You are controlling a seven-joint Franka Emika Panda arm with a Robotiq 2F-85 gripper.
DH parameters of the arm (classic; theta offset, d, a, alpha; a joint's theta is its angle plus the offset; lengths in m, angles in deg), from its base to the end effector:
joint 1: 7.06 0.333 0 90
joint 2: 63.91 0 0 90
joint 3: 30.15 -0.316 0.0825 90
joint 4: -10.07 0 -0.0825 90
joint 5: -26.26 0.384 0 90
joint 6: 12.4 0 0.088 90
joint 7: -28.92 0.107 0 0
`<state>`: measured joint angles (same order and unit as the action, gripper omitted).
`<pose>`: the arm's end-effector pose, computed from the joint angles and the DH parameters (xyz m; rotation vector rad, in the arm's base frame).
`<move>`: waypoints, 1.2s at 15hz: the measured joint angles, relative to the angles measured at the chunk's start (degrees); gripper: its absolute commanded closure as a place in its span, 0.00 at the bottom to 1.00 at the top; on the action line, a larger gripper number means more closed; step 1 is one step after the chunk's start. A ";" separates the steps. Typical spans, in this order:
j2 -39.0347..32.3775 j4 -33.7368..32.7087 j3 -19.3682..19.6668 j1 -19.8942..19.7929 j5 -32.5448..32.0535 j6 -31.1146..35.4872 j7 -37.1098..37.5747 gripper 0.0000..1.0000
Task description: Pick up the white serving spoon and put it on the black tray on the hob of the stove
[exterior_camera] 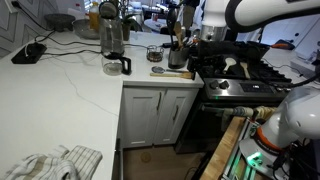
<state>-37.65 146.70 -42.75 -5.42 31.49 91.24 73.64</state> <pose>0.3842 0.1105 0.4751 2.9373 -0.8882 -0.1619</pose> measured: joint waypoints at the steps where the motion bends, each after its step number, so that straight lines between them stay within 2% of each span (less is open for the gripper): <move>1: 0.62 0.82 1.14 -0.76 0.00 0.00 1.07 0.00; 4: 2.86 3.15 4.63 -3.77 0.00 0.00 3.58 0.00; 8: 7.24 5.80 8.57 -9.88 -2.16 0.24 6.32 0.00; 15: 14.98 9.96 12.84 -22.50 -15.88 0.44 10.15 0.00; 18: 16.04 11.00 14.80 -27.18 -22.99 4.55 10.92 0.00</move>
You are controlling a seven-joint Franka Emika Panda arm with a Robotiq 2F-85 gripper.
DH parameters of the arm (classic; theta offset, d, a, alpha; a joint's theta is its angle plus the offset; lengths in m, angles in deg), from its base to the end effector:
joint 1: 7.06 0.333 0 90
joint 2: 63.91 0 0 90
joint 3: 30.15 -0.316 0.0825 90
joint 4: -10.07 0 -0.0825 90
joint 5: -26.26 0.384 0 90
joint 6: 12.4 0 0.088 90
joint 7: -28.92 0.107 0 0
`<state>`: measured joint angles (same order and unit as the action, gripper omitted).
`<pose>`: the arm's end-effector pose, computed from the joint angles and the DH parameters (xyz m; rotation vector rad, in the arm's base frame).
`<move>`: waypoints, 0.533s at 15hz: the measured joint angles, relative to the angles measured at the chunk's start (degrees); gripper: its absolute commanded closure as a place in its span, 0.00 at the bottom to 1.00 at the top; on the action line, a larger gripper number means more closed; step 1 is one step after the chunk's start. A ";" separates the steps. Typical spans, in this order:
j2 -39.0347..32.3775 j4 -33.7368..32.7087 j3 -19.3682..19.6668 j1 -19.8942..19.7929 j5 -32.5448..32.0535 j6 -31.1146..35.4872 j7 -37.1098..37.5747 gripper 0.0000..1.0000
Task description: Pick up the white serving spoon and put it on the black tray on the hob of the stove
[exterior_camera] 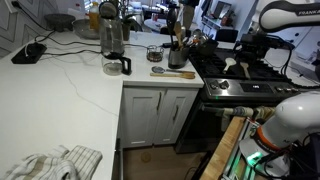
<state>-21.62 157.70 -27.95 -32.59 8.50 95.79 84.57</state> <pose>0.2855 -0.1768 0.5004 2.2483 -1.8105 0.1673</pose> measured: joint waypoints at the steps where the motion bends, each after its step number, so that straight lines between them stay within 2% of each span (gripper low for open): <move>1: -0.02 0.29 0.59 -1.22 -2.47 2.70 0.15 0.00; 3: -0.26 0.85 1.60 -3.08 -5.46 7.13 0.45 0.00; 8: -0.40 0.98 1.78 -3.59 -6.03 7.93 0.59 0.00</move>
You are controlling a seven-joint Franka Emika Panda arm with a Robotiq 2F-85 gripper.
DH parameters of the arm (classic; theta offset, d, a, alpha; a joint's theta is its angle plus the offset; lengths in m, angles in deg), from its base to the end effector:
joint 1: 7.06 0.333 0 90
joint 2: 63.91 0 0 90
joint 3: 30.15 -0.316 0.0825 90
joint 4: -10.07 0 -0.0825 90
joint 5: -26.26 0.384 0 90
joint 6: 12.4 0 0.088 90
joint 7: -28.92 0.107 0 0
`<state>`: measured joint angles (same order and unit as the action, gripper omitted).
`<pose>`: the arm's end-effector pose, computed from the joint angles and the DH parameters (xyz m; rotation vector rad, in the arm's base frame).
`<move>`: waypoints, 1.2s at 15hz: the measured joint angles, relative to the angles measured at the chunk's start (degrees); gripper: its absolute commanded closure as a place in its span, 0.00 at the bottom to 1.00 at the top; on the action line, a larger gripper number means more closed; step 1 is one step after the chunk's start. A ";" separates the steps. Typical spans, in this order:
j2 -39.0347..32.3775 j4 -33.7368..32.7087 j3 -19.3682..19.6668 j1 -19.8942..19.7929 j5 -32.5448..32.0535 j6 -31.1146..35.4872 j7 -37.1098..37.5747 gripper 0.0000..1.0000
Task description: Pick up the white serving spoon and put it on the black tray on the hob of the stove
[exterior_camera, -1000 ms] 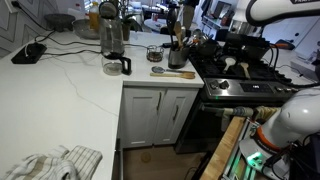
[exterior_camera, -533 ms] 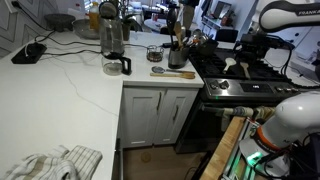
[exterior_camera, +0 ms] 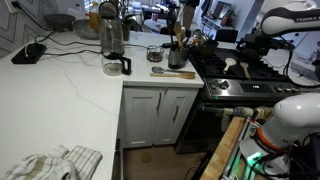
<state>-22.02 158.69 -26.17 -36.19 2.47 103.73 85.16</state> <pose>0.2782 -0.2111 0.5036 2.1676 -1.8107 0.3304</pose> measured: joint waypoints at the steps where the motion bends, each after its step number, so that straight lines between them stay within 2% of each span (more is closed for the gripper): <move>1: 0.00 0.00 0.00 0.00 0.00 0.00 0.01 0.00; 3: -0.18 -0.20 0.23 0.14 0.34 0.01 -0.44 0.00; 5: -1.09 -0.35 2.10 0.31 0.57 2.13 -2.02 0.00; 10: -7.66 -0.77 11.79 -0.48 3.26 14.98 -7.67 0.00; 14: -15.57 -3.32 17.86 -0.17 14.12 23.42 -16.19 0.00; 18: -23.29 -8.40 19.56 1.69 27.41 23.26 -23.61 0.00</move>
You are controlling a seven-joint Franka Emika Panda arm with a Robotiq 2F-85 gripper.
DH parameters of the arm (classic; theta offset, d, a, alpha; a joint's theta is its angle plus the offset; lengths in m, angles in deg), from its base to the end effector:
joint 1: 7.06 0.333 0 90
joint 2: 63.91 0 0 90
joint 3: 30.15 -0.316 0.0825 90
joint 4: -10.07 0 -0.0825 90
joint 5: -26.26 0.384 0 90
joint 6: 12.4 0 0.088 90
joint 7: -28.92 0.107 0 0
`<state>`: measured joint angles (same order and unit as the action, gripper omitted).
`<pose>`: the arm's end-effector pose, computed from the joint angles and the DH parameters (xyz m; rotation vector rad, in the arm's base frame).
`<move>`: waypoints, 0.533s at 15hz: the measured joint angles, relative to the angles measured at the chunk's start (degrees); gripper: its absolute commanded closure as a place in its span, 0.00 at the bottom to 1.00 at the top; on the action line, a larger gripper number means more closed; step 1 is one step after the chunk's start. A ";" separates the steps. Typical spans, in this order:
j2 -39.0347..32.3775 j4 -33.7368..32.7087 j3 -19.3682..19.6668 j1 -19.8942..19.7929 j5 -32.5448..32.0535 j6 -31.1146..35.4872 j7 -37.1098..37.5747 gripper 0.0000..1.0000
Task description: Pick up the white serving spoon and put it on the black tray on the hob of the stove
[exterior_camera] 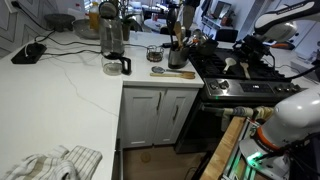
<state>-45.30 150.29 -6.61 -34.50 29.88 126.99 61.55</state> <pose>0.2906 -0.3658 0.4401 -2.1776 2.0296 -0.4580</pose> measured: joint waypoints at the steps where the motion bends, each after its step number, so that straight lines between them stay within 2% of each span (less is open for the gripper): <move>1: -1.90 -1.46 -0.03 0.22 1.92 -0.82 -0.25 0.00; 4: -5.85 -4.40 -0.04 0.44 3.70 -1.75 -0.25 0.00; 8: -6.57 -5.02 -0.13 0.46 3.84 -1.94 -0.25 0.00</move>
<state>-51.88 145.26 -6.73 -34.04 33.71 125.05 61.31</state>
